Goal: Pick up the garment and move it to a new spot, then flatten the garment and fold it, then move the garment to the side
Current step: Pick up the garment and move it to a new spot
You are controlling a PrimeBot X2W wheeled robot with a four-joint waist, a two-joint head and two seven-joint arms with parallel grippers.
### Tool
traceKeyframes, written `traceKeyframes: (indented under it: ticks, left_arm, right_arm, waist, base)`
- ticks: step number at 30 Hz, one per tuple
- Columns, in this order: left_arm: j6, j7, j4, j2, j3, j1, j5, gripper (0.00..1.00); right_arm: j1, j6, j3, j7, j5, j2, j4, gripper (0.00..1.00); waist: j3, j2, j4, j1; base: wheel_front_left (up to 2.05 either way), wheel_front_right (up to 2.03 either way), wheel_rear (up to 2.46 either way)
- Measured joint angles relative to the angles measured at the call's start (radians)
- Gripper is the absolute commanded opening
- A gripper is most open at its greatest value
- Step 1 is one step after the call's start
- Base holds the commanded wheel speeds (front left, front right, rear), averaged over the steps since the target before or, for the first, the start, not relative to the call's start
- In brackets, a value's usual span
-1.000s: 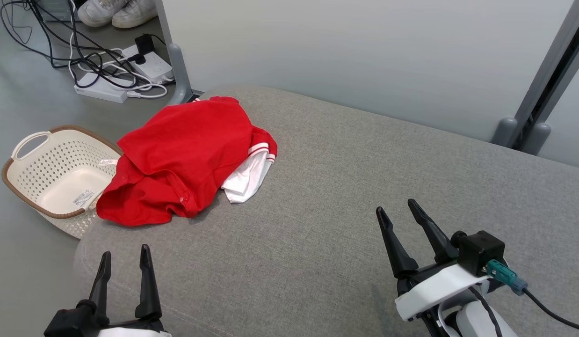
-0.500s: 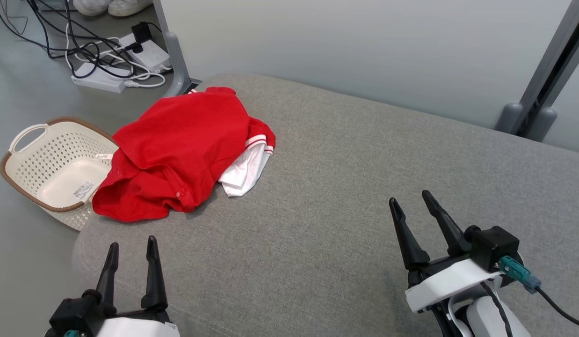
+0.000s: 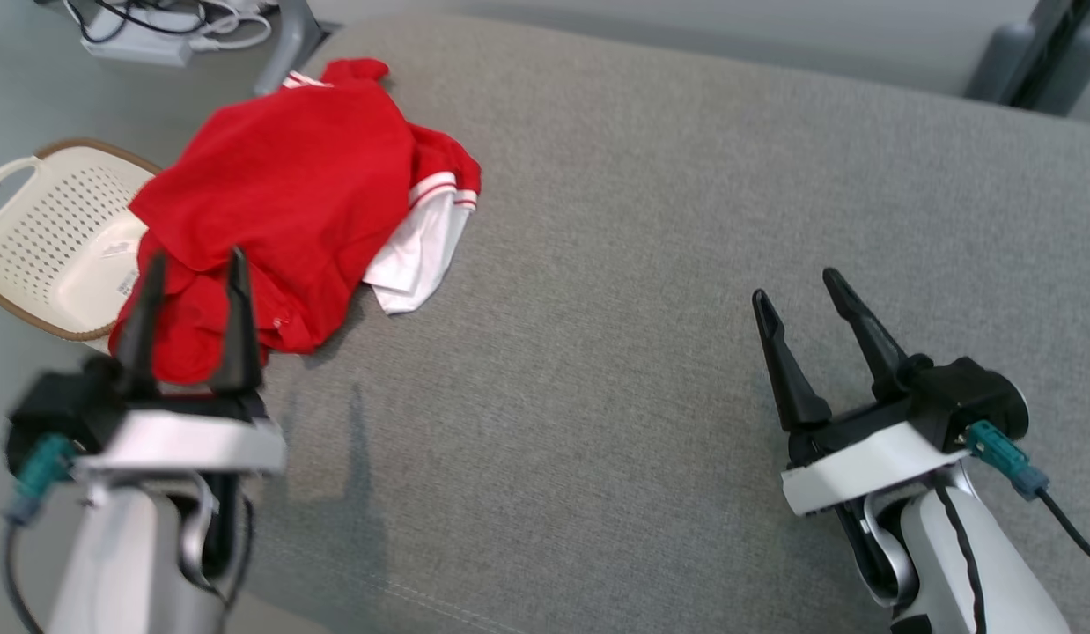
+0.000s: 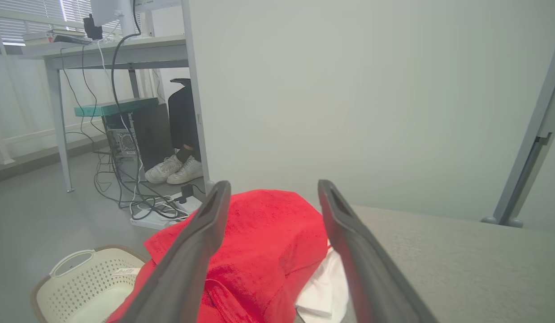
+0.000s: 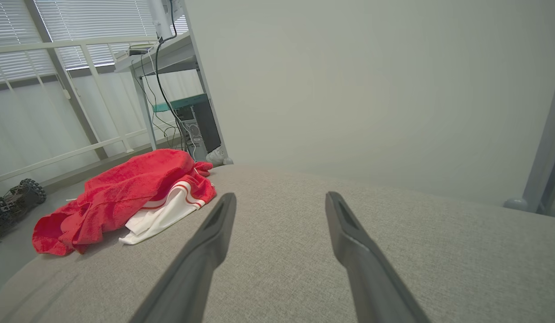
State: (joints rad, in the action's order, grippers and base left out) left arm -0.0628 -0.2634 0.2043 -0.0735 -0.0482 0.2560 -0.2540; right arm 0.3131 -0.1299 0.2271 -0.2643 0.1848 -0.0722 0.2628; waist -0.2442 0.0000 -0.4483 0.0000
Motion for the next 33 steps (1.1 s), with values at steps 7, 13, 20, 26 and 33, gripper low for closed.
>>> traceKeyframes:
  ticks: [7,13,20,26,33]
  left_arm:
    - [-0.047,0.044,0.238,-0.122,-0.026,0.258,-0.009,1.0]
    - [-0.06,0.208,0.443,-0.229,-0.012,0.447,-0.046,1.0]
    - [-0.064,0.299,0.598,-0.296,0.035,0.597,-0.093,1.0]
    - [-0.067,0.365,0.689,-0.331,0.089,0.676,-0.13,1.0]
    - [-0.067,0.463,0.811,-0.356,0.148,0.771,-0.188,1.0]
  right_arm:
    - [0.054,0.0,0.011,0.0,-0.012,-0.014,-0.031,1.0]
    - [0.068,-0.001,0.007,0.0,-0.019,-0.025,-0.045,1.0]
    - [0.085,-0.001,0.014,0.0,-0.028,-0.031,-0.054,1.0]
    - [0.102,-0.001,0.029,0.0,-0.032,-0.029,-0.059,1.0]
    - [0.118,-0.001,0.043,-0.001,-0.044,-0.018,-0.072,1.0]
  waist:
    - [-0.115,0.0,0.044,0.0]
    - [-0.177,0.0,0.091,0.0]
    - [-0.228,0.0,0.134,0.0]
    - [-0.261,0.0,0.161,0.0]
    - [-0.301,0.0,0.197,0.0]
  base:
    - [0.0,0.0,0.0]
    - [0.0,0.0,0.0]
    - [0.0,0.0,0.0]
    - [0.0,0.0,0.0]
    - [0.0,0.0,0.0]
